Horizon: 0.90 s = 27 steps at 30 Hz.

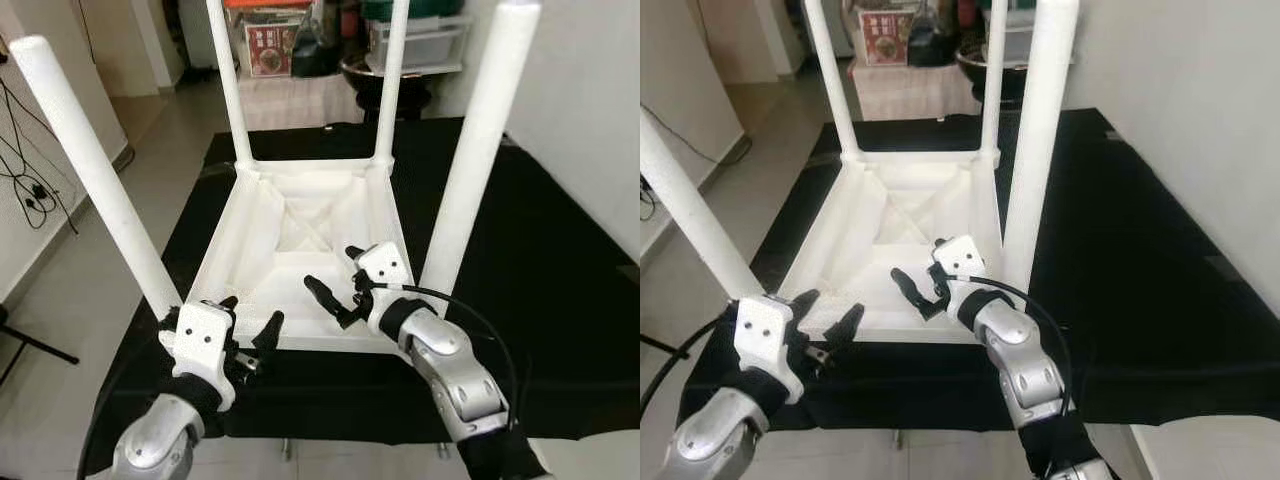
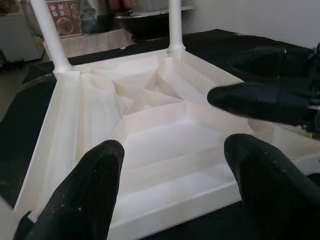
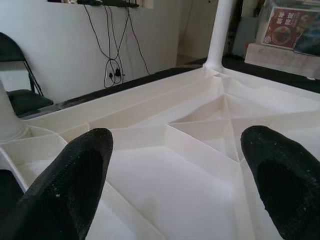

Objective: Building children table

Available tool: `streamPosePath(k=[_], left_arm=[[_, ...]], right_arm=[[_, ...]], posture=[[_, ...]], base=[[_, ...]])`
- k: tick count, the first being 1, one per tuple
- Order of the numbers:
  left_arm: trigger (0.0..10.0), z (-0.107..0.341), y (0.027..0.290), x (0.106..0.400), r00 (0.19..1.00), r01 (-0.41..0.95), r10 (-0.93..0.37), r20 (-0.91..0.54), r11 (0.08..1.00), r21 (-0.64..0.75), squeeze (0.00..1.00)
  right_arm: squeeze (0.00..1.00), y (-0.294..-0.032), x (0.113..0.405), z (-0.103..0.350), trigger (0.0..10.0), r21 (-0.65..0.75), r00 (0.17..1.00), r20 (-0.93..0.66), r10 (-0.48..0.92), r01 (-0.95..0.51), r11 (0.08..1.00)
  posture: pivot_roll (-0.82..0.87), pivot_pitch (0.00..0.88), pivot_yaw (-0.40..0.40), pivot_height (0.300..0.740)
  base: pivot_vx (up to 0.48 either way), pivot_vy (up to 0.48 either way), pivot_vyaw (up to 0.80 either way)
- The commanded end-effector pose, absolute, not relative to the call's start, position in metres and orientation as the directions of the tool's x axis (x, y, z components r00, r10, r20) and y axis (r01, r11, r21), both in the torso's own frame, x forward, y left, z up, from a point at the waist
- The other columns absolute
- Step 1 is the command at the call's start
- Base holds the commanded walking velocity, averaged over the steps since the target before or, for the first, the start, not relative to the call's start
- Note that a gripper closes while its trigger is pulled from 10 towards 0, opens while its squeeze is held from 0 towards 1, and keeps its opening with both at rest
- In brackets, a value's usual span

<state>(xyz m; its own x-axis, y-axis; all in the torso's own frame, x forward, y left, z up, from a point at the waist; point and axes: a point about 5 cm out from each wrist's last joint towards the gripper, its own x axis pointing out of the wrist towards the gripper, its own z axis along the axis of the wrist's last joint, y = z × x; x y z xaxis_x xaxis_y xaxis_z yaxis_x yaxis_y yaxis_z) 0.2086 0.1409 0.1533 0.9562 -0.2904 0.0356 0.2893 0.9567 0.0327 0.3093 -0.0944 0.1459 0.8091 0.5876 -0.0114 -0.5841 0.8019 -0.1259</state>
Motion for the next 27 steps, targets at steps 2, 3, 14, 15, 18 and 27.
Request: streamPosePath(k=[2,3,14,15,18,27], left_arm=[[10.0,0.154,0.144,0.206,0.957,0.288,-0.289,0.026,0.957,0.045,0.00],[10.0,0.154,0.145,0.205,0.957,0.288,-0.289,0.022,0.957,0.045,0.00],[10.0,0.144,0.188,0.195,0.999,0.034,-0.036,0.018,0.995,0.095,1.00],[10.0,0.144,0.190,0.197,0.999,0.028,-0.030,0.023,0.994,0.102,1.00],[10.0,0.145,0.193,0.200,0.999,0.015,-0.018,0.030,0.995,0.100,1.00],[10.0,0.140,0.211,0.215,0.999,0.017,-0.022,0.025,0.988,0.156,1.00]], right_arm=[[0.00,-0.092,0.307,0.149,10.0,-0.122,0.801,0.010,0.599,-0.593,0.796],[0.00,-0.092,0.307,0.149,10.0,-0.123,0.802,0.010,0.598,-0.592,0.796],[0.00,-0.107,0.310,0.151,10.0,-0.164,0.815,-0.006,0.579,-0.572,0.804],[0.00,-0.107,0.310,0.151,10.0,-0.165,0.816,-0.006,0.579,-0.572,0.804],[0.00,-0.108,0.310,0.152,10.0,-0.168,0.816,-0.006,0.579,-0.571,0.803],[0.00,-0.114,0.308,0.153,10.0,-0.181,0.819,-0.018,0.574,-0.567,0.804]], posture=[[0.01,0.000,0.018,0.740],[0.01,0.000,0.018,0.740],[0.01,0.000,0.014,0.740],[0.01,0.000,0.014,0.740],[0.00,0.000,0.013,0.740],[-0.02,0.000,0.016,0.740]], base=[[0.000,0.000,0.00],[0.000,0.000,0.00],[0.000,0.000,0.00],[0.000,0.000,0.00],[0.000,0.000,0.00],[0.000,0.000,0.00]])
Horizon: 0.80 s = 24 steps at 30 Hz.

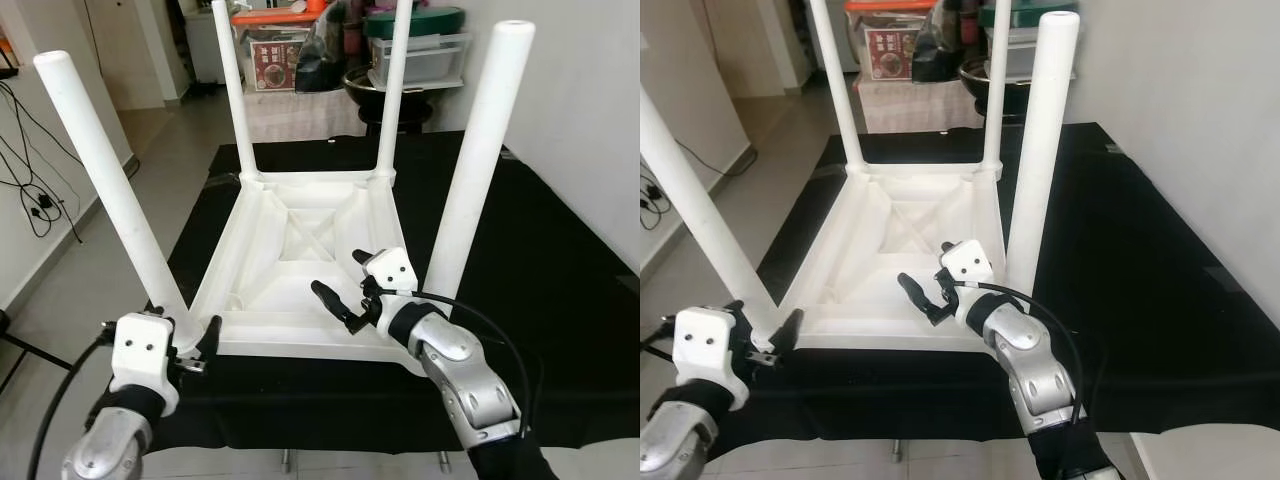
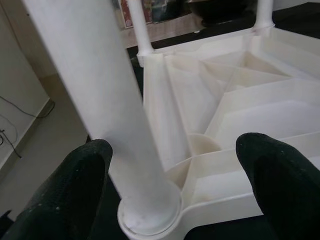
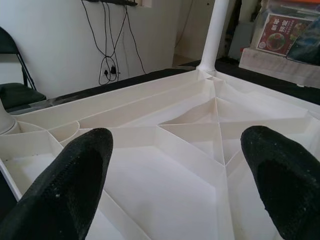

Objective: Building children table

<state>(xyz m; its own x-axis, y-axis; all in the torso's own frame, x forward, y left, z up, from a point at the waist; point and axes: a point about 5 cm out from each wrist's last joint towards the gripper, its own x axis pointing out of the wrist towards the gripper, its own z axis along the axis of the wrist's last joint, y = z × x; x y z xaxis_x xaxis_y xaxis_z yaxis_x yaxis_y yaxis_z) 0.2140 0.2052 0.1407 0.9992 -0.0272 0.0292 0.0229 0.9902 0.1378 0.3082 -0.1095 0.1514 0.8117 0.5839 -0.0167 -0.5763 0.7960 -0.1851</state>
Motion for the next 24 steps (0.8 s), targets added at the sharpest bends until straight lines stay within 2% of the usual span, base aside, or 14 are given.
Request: streamPosePath(k=[1,12,13,15,16,21,22,24], left_arm=[[10.0,0.140,0.212,0.215,1.000,0.013,-0.017,0.026,0.987,0.159,1.00],[10.0,0.132,0.239,0.207,0.989,-0.147,0.143,0.036,0.969,0.197,1.00],[10.0,0.128,0.243,0.206,0.986,-0.165,0.162,0.031,0.968,0.188,0.11],[10.0,0.125,0.246,0.206,0.984,-0.178,0.176,0.027,0.968,0.176,0.11],[10.0,0.122,0.250,0.209,0.984,-0.179,0.177,0.029,0.972,0.152,0.00],[10.0,0.121,0.253,0.212,0.985,-0.170,0.166,0.037,0.977,0.132,0.00],[10.0,0.120,0.252,0.221,0.993,-0.113,0.109,0.043,0.987,0.110,0.00],[10.0,0.120,0.251,0.224,0.996,-0.086,0.081,0.046,0.991,0.102,0.00]], right_arm=[[0.00,-0.115,0.308,0.153,10.0,-0.182,0.819,-0.019,0.573,-0.567,0.803],[0.00,-0.129,0.312,0.157,10.0,-0.217,0.836,-0.033,0.548,-0.541,0.812],[0.00,-0.129,0.313,0.157,10.0,-0.219,0.836,-0.034,0.548,-0.541,0.812],[0.00,-0.130,0.313,0.157,10.0,-0.221,0.835,-0.036,0.549,-0.542,0.811],[0.00,-0.129,0.313,0.159,10.0,-0.222,0.834,-0.035,0.550,-0.543,0.809],[0.00,-0.129,0.313,0.161,10.0,-0.222,0.833,-0.031,0.553,-0.545,0.809],[0.00,-0.129,0.312,0.165,10.0,-0.223,0.830,-0.024,0.557,-0.547,0.807],[0.00,-0.128,0.312,0.166,10.0,-0.223,0.829,-0.021,0.559,-0.549,0.806]], posture=[[-0.02,0.000,0.016,0.740],[-0.03,0.019,-0.002,0.740],[-0.03,0.021,-0.003,0.740],[-0.03,0.023,-0.005,0.740],[-0.03,0.032,-0.013,0.740],[-0.03,0.032,-0.013,0.740],[-0.04,0.050,-0.016,0.740],[-0.04,0.050,-0.016,0.740]], base=[[0.000,0.000,0.00],[0.000,0.000,0.00],[0.000,0.000,0.00],[0.000,0.000,0.00],[0.000,0.000,0.00],[0.000,0.000,0.00],[0.000,0.000,0.00],[0.000,0.000,0.00]])
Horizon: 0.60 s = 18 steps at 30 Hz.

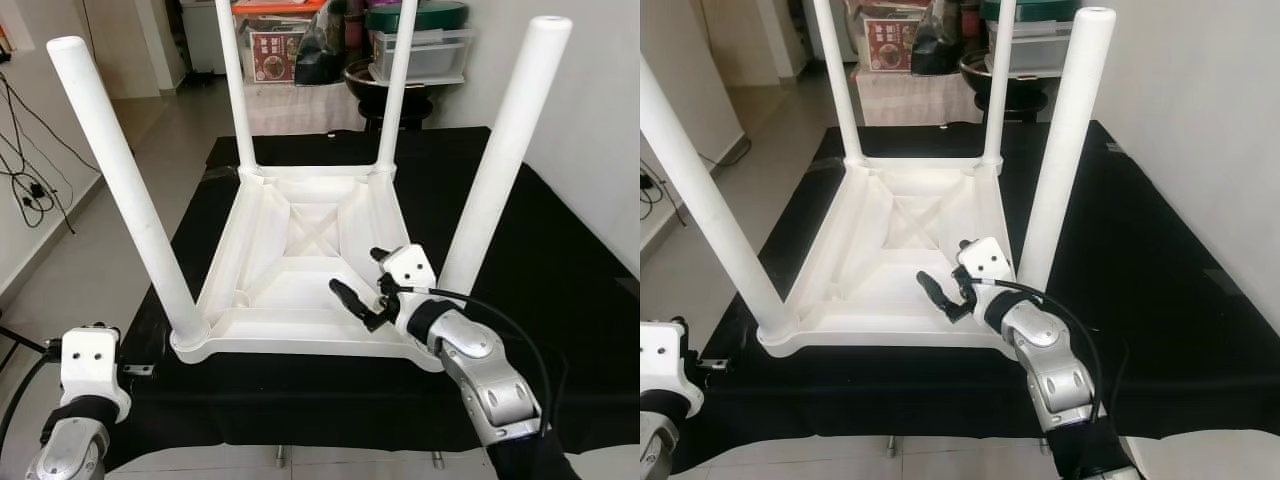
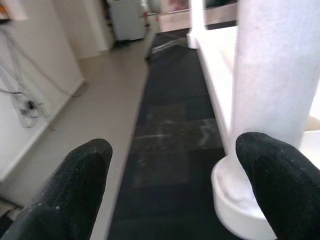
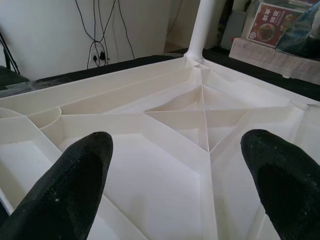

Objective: Building children table

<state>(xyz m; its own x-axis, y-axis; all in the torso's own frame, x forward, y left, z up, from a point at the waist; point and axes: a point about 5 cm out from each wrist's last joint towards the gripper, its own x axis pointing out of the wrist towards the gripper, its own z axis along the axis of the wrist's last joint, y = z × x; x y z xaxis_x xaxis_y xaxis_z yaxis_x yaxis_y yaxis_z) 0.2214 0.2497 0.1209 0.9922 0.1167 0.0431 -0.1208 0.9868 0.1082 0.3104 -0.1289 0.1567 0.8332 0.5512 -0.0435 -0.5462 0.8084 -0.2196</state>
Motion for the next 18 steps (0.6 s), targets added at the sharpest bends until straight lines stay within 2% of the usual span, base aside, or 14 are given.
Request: streamPosePath(k=[1,5,8,10,13,14,15,18], left_arm=[[10.0,0.120,0.251,0.224,0.996,-0.086,0.081,0.046,0.991,0.102,0.00],[10.0,0.121,0.249,0.232,0.998,-0.036,0.031,0.054,0.993,0.111,0.00],[10.0,0.118,0.248,0.239,0.999,-0.005,-0.001,0.045,0.992,0.130,0.00],[10.0,0.118,0.248,0.239,0.999,0.007,-0.013,0.046,0.993,0.121,0.00],[10.0,0.121,0.236,0.243,0.991,0.116,-0.121,0.052,0.990,0.084,0.00],[10.0,0.121,0.236,0.243,0.991,0.116,-0.121,0.052,0.990,0.084,0.00],[10.0,0.123,0.228,0.243,0.980,0.188,-0.192,0.054,0.980,0.067,0.00],[10.0,0.125,0.222,0.241,0.967,0.249,-0.251,0.053,0.967,0.049,0.00]], right_arm=[[0.00,-0.128,0.312,0.166,10.0,-0.223,0.829,-0.021,0.559,-0.549,0.806],[0.00,-0.125,0.309,0.170,10.0,-0.210,0.814,-0.015,0.581,-0.570,0.794],[0.00,-0.109,0.295,0.173,10.0,-0.191,0.752,-0.016,0.658,-0.649,0.737],[0.00,-0.106,0.293,0.174,10.0,-0.191,0.742,-0.016,0.670,-0.660,0.727],[0.00,-0.102,0.288,0.175,10.0,-0.195,0.719,-0.021,0.695,-0.685,0.702],[0.00,-0.102,0.288,0.175,10.0,-0.195,0.719,-0.021,0.695,-0.685,0.702],[0.00,-0.102,0.287,0.175,10.0,-0.194,0.715,-0.026,0.698,-0.689,0.698],[0.00,-0.102,0.287,0.177,10.0,-0.194,0.715,-0.031,0.699,-0.690,0.697]], posture=[[-0.04,0.050,-0.016,0.740],[-0.05,0.062,-0.018,0.740],[-0.07,0.078,-0.016,0.740],[-0.07,0.080,-0.016,0.740],[-0.08,0.094,-0.022,0.740],[-0.08,0.094,-0.022,0.740],[-0.08,0.094,-0.022,0.740],[-0.08,0.108,-0.026,0.740]], base=[[0.000,0.000,0.00],[0.000,0.000,0.00],[0.000,0.000,0.00],[0.000,0.000,0.00],[0.000,0.000,0.00],[0.000,0.000,0.00],[0.000,0.000,0.00],[0.000,0.000,0.00]])
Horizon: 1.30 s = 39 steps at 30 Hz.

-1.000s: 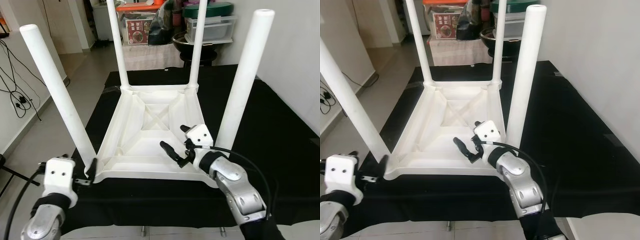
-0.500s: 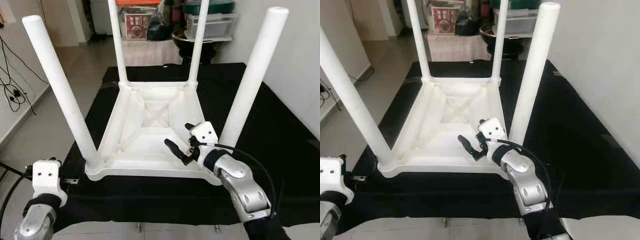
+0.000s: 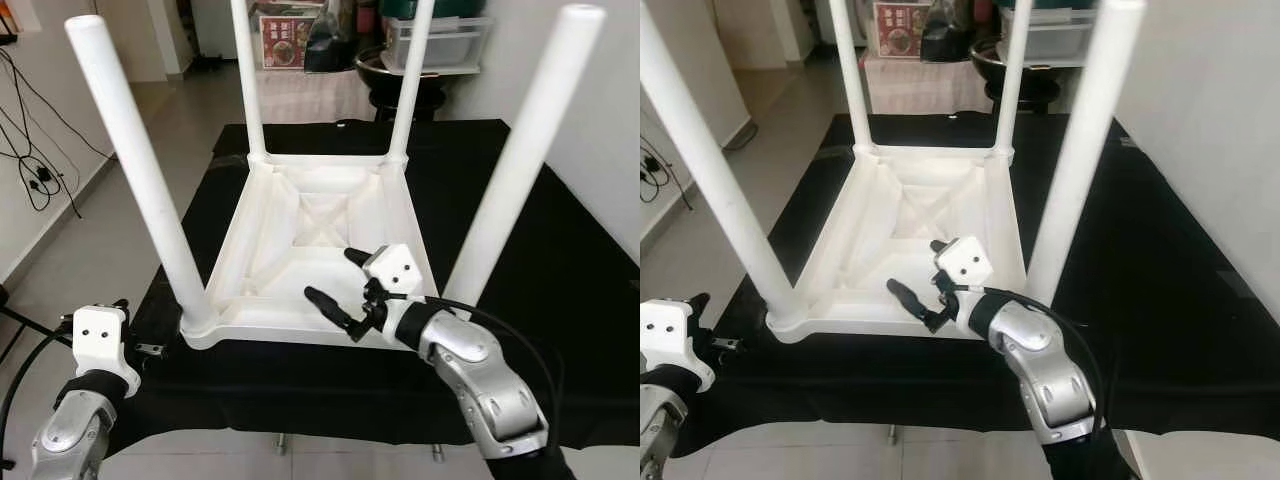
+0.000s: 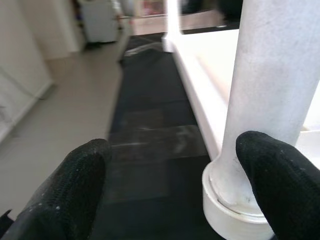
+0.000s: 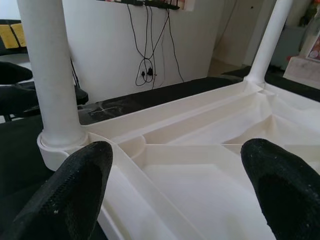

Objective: Building children table

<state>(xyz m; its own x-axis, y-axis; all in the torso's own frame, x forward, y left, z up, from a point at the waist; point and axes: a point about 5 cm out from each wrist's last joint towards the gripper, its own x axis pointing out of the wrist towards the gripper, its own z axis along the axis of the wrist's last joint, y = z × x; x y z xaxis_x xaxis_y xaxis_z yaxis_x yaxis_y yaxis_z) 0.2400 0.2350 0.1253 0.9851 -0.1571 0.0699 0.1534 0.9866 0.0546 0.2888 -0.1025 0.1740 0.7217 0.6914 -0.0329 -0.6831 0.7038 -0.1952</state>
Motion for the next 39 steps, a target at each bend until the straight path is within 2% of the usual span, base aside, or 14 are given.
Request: streamPosePath(k=[1,8,11,13,16,21,25,30,32,39], left_arm=[[10.0,0.126,0.220,0.241,0.961,0.271,-0.273,0.049,0.962,0.041,0.00],[10.0,0.131,0.220,0.243,0.957,0.282,-0.283,0.062,0.959,0.030,0.00],[10.0,0.135,0.215,0.243,0.934,0.354,-0.354,0.045,0.935,0.021,0.00],[10.0,0.135,0.215,0.243,0.934,0.354,-0.354,0.045,0.935,0.021,0.00],[10.0,0.138,0.208,0.238,0.909,0.416,-0.416,0.028,0.909,0.013,0.00],[10.0,0.144,0.187,0.215,0.816,0.577,-0.578,-0.013,0.815,-0.055,0.00],[10.0,0.146,0.180,0.210,0.796,0.604,-0.606,-0.019,0.795,-0.059,0.00],[10.0,0.149,0.184,0.222,0.845,0.535,-0.535,-0.003,0.845,0.016,0.00],[10.0,0.148,0.192,0.240,0.901,0.431,-0.433,-0.004,0.897,0.101,0.00],[10.0,0.148,0.214,0.261,0.964,0.259,-0.266,0.023,0.954,0.150,0.00]], right_arm=[[0.00,-0.103,0.286,0.177,10.0,-0.194,0.715,-0.033,0.699,-0.691,0.697],[0.00,-0.102,0.284,0.179,10.0,-0.189,0.708,-0.045,0.704,-0.698,0.690],[0.00,-0.099,0.282,0.181,10.0,-0.187,0.698,-0.048,0.714,-0.709,0.680],[0.00,-0.099,0.282,0.181,10.0,-0.187,0.698,-0.048,0.714,-0.709,0.680],[0.00,-0.099,0.282,0.182,10.0,-0.186,0.696,-0.049,0.716,-0.711,0.678],[0.00,-0.097,0.282,0.180,10.0,-0.178,0.693,-0.054,0.719,-0.715,0.676],[0.00,-0.097,0.282,0.180,10.0,-0.175,0.692,-0.057,0.719,-0.716,0.676],[0.00,-0.095,0.282,0.180,10.0,-0.170,0.693,-0.056,0.719,-0.716,0.677],[0.00,-0.095,0.283,0.181,10.0,-0.170,0.695,-0.051,0.717,-0.714,0.680],[0.00,-0.096,0.283,0.182,10.0,-0.171,0.700,-0.047,0.712,-0.708,0.685]], posture=[[-0.08,0.110,-0.026,0.740],[-0.08,0.121,-0.032,0.740],[-0.08,0.129,-0.035,0.740],[-0.08,0.129,-0.035,0.740],[-0.08,0.133,-0.036,0.740],[-0.07,0.134,-0.038,0.740],[-0.07,0.134,-0.038,0.740],[-0.06,0.123,-0.037,0.740],[-0.07,0.117,-0.032,0.740],[-0.08,0.111,-0.027,0.740]], base=[[0.000,0.000,0.00],[0.000,0.000,0.00],[0.000,0.000,0.00],[0.000,0.000,0.00],[0.000,0.000,0.00],[0.000,0.000,0.00],[0.000,0.000,0.00],[0.000,0.000,0.00],[0.000,0.000,0.00],[0.000,0.000,0.00]])
